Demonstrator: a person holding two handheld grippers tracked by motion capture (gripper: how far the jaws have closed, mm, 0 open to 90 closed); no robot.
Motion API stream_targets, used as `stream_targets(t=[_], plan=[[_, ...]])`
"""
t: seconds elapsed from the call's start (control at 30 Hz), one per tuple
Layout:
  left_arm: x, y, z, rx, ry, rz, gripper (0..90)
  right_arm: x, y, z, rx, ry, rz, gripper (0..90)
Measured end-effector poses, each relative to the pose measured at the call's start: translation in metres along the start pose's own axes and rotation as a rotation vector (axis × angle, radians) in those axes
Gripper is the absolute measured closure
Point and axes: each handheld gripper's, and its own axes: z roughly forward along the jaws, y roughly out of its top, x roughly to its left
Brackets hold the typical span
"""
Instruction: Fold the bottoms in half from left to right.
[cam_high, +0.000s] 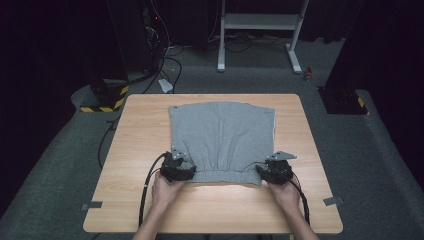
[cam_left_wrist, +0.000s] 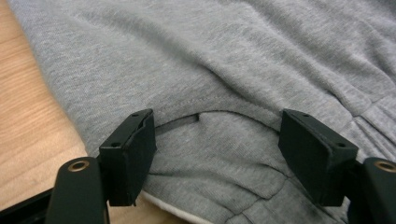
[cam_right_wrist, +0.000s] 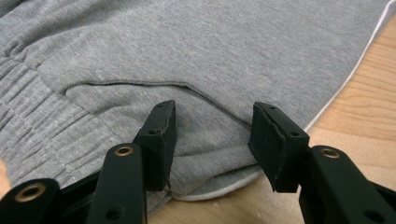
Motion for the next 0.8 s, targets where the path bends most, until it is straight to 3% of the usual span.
stream_targets(t=[0.8], plan=[[-0.012, -0.013, -0.011, -0.007, -0.02, 0.02, 27.7, 0.01, -0.016, -0.017, 0.006, 0.004, 0.002, 50.7]])
